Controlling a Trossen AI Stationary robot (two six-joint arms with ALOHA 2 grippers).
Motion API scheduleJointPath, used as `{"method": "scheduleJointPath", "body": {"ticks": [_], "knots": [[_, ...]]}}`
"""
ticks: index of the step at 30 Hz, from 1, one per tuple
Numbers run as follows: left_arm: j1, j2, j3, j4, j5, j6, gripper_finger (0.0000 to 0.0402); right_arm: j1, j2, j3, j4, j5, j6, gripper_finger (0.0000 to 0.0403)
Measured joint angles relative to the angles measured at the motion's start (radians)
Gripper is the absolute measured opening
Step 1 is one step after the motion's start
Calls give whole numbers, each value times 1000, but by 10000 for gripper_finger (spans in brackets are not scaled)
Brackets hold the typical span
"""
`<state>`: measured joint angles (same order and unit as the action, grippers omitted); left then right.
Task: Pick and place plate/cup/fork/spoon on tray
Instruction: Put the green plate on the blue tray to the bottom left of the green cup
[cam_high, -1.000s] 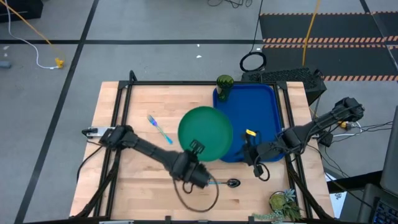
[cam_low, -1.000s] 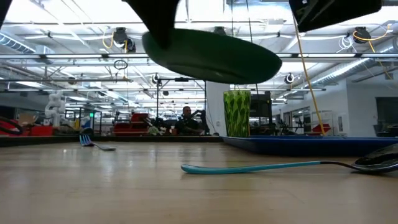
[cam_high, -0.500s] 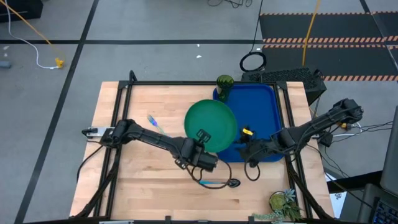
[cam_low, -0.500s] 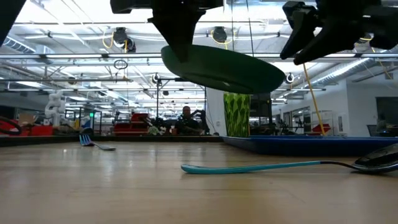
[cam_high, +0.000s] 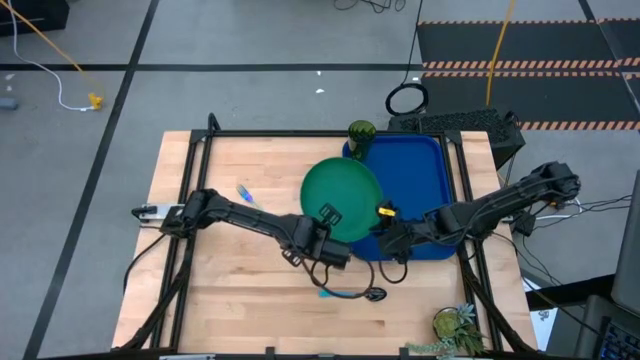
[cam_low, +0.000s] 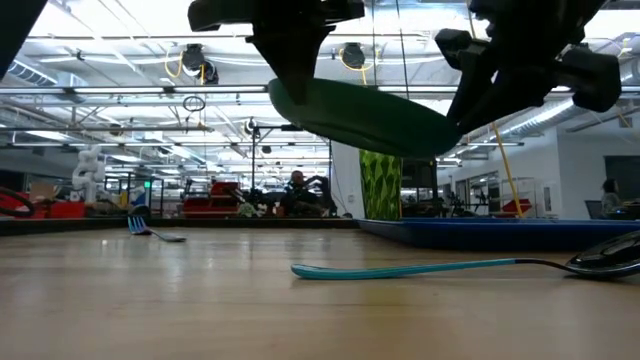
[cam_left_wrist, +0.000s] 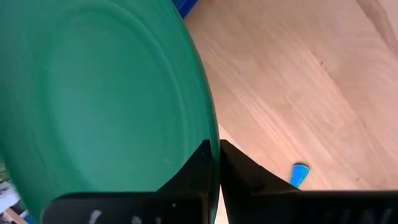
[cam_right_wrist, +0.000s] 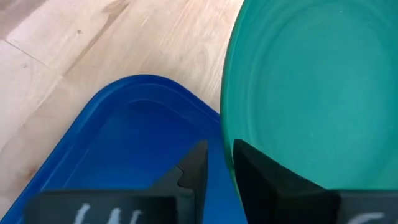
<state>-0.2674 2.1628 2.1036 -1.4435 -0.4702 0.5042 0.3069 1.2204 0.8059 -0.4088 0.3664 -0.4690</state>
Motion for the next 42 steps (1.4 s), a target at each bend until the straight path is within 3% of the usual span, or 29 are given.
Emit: {"method": "scheduleJointPath", "body": {"ticks": [7,12,17,28,34,42], "knots": [[4,0,0,39,-2,31,20,-4,6,0,33,0,-7,61],[4,0,0,55,-2,41,18,-5,6,0,15,-1,7,21],[18,1,0,60,-4,-112,31,-4,6,0,3,-1,11,8],[18,1,0,-66,-28,-523,146,-4,4,0,-81,-4,181,2],[14,1,-1,-130,-28,-693,156,-5,-11,-1,-176,3,312,1],[-18,1,-1,-127,-28,-753,156,-5,-24,-1,-286,-60,478,0]]}}
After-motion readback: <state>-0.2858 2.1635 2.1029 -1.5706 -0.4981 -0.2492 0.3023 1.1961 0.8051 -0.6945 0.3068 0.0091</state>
